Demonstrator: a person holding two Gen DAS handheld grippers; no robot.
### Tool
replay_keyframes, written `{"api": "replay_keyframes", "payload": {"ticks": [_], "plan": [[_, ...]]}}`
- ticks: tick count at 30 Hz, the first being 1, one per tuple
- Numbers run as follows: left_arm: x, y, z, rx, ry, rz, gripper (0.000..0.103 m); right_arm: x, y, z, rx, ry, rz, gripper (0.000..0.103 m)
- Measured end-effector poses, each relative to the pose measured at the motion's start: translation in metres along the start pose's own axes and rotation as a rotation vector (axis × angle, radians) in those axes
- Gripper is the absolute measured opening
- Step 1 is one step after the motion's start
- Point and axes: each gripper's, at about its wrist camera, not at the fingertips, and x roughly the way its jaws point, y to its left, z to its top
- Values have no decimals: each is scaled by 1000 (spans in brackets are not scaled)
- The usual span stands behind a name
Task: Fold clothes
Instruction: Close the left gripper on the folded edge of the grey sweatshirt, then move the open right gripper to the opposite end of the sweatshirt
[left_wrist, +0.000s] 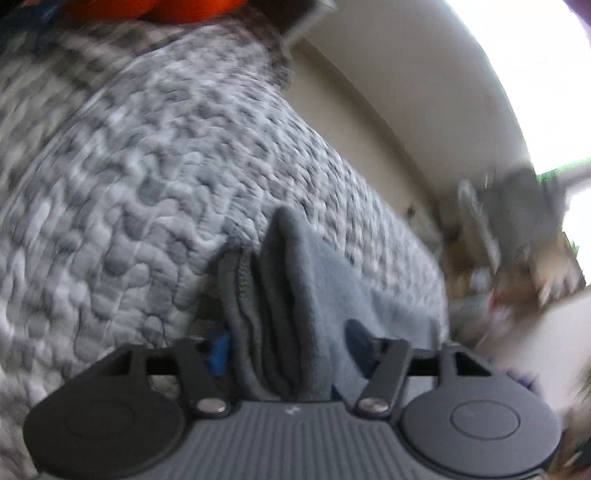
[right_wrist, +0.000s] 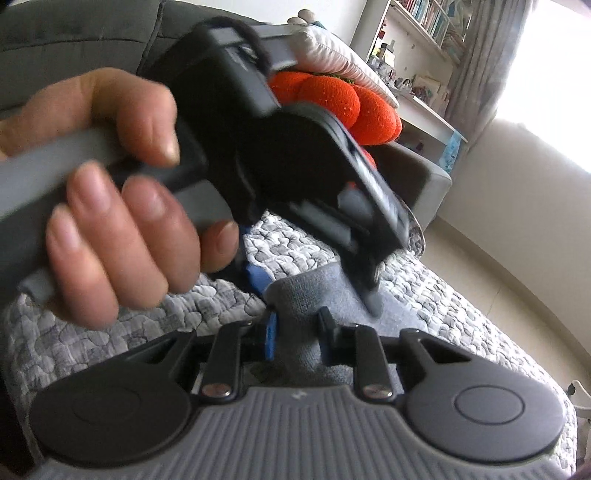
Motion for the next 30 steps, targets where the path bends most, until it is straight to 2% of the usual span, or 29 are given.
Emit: {"api": "replay_keyframes", "payload": {"ticks": [4,13,15,18,23,26,30], "plan": [[6,-9,-3,47,-3,46,39,2,1,-4,8,15,18,24],[15,-25,0,95,-21,80,31,-1,-1,-9,41,43,53,31],[14,-21,3,77,-18,77,30,-7,-5,-10,50,47,86,31],[12,-18,2,75,-17,84,30,-23,-23,-14,112,36,193,31],[8,-19,-3,106,-27,126,30,-46,-73,-26,290,-8,314,31],[10,-21,-3,107,-32,142,30,-53,-96,-33,387,-38,263,32],[17,-28,-1,102,-33,169,30,-36,-114,-40,494,25,140,32]]}}
